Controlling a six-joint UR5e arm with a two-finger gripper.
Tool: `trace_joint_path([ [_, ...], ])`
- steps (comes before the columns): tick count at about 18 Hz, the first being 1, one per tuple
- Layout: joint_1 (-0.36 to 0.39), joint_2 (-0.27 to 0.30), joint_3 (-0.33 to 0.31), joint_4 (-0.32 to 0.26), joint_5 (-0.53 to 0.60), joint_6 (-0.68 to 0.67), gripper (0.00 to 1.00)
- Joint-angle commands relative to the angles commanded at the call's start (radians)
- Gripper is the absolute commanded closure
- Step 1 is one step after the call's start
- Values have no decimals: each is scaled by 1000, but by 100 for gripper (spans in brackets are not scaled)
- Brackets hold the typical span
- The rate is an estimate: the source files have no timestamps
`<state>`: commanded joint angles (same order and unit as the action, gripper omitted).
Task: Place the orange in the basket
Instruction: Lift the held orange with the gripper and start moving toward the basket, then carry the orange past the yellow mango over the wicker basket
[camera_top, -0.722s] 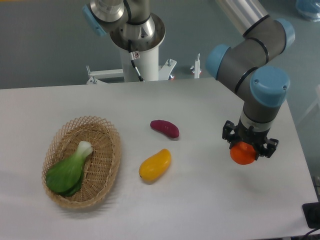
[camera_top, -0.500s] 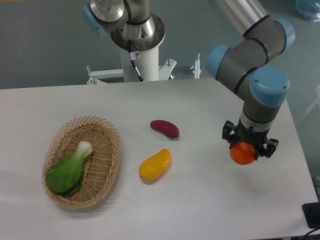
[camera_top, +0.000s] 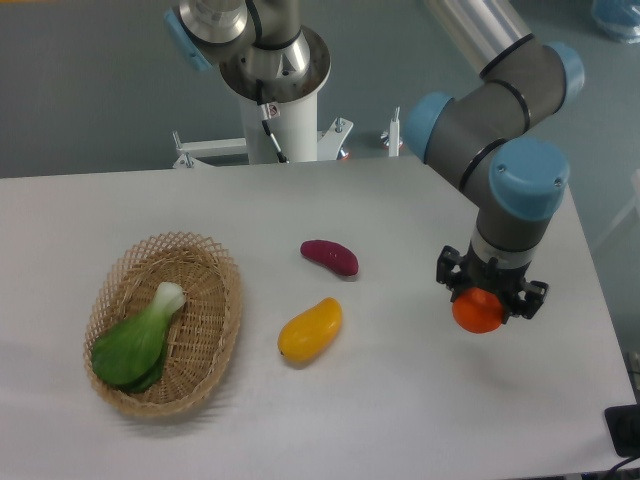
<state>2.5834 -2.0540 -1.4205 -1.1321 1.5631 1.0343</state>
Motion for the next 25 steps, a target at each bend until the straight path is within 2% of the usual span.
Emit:
trace_joint_path([
  [9,-137,-2,2,12,0,-201,33],
  [17,-367,29,-54,9,-2,-329,33],
  [20,-434,49,-75,12,-3,-349,33],
  [25,-535,48,-84,14,-5,-379,33],
])
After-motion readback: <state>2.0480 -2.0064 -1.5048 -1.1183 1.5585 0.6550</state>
